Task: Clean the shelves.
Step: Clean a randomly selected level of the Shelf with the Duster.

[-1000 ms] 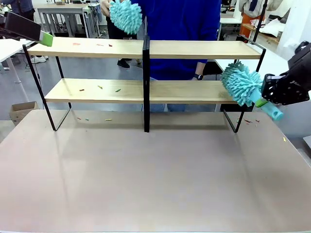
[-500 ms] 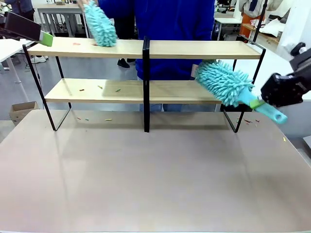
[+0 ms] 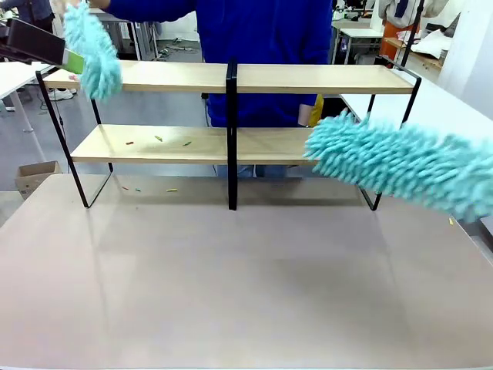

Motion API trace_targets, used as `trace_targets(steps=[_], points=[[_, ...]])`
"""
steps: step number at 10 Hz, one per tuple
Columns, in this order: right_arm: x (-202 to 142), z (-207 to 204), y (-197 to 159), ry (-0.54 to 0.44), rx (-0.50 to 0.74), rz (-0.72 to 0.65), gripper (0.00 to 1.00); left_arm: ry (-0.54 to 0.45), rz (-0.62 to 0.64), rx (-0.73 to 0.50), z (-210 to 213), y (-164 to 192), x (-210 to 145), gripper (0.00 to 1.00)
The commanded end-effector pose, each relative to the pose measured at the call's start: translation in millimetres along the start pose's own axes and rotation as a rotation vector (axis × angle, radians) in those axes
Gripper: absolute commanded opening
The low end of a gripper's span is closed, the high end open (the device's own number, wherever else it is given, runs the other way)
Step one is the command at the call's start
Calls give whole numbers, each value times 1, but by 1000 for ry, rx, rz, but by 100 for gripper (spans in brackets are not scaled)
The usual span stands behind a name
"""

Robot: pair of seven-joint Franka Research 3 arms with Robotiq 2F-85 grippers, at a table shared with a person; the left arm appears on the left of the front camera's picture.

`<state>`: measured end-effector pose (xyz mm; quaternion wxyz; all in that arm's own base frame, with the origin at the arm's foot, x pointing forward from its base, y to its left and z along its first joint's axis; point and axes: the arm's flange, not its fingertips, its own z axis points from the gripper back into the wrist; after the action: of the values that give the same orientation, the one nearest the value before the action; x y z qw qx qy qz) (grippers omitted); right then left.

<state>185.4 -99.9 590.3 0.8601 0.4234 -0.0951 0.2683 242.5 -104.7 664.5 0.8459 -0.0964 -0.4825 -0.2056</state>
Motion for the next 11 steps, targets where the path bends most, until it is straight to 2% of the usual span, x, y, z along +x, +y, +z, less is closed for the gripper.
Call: trace_targets(steps=[1,2,4,5,11], points=[[-9,35,4,-258,-3,322,12,-2,3,-1,1,1,0,100],[-9,43,2,-394,-20,423,12,-2,3,-1,1,1,0,100],[-10,52,-6,-679,-142,494,12,-2,3,-1,1,1,0,100],[-23,66,15,-375,-64,309,12,-2,3,-1,1,1,0,100],[-22,57,13,-383,-45,314,12,-2,3,-1,1,1,0,100]])
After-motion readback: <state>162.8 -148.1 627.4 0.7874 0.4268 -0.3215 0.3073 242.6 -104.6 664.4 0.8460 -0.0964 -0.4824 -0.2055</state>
